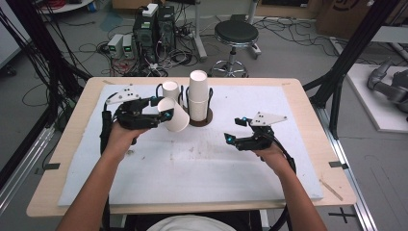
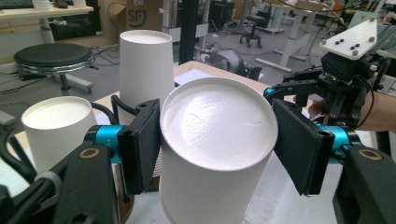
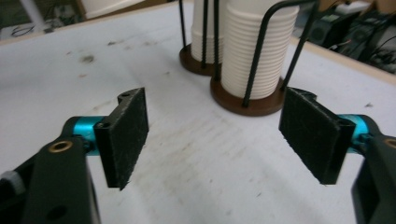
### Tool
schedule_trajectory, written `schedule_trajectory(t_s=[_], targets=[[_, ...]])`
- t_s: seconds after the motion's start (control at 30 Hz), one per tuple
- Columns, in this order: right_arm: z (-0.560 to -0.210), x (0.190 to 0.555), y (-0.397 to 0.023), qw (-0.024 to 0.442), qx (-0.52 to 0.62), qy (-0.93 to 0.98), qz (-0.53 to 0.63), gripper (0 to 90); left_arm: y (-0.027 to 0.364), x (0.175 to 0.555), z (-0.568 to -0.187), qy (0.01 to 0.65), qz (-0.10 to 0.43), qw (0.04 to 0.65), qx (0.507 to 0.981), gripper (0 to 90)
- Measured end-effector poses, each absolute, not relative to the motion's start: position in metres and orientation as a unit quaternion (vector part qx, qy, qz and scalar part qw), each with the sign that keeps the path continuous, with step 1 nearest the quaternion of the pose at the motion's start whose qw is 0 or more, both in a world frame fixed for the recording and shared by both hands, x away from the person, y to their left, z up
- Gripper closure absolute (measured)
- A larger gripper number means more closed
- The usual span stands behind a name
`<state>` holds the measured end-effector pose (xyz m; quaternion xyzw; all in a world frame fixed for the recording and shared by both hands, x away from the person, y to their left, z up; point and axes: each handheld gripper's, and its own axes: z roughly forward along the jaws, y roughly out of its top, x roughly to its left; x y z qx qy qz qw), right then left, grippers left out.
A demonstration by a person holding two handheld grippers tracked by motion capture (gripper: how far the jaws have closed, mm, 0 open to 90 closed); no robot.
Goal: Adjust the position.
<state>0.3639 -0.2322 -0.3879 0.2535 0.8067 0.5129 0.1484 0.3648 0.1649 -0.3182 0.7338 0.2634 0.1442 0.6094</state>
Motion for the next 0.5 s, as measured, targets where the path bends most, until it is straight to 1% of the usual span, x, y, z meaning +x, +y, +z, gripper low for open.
schedule_trajectory(t_s=[0.03, 0.1, 0.23, 0.37, 0.5], targets=[[-0.388, 0.363, -0.233, 0.140, 0.255, 0.809, 0.511, 20.0, 0.164, 0.364, -0.319, 0.263, 0.143, 0.611, 0.733, 35.5], [-0.387, 0.364, -0.235, 0.112, 0.269, 0.804, 0.519, 20.0, 0.161, 0.364, -0.319, 0.258, 0.143, 0.609, 0.736, 35.5], [-0.384, 0.360, -0.237, 0.113, 0.269, 0.797, 0.529, 20.0, 0.156, 0.361, -0.322, 0.248, 0.137, 0.609, 0.741, 35.4], [-0.380, 0.356, -0.234, 0.100, 0.235, 0.797, 0.547, 20.0, 0.150, 0.358, -0.326, 0.235, 0.132, 0.608, 0.747, 35.5], [-0.378, 0.350, -0.229, 0.106, 0.208, 0.798, 0.556, 20.0, 0.142, 0.353, -0.332, 0.220, 0.124, 0.612, 0.750, 35.5]])
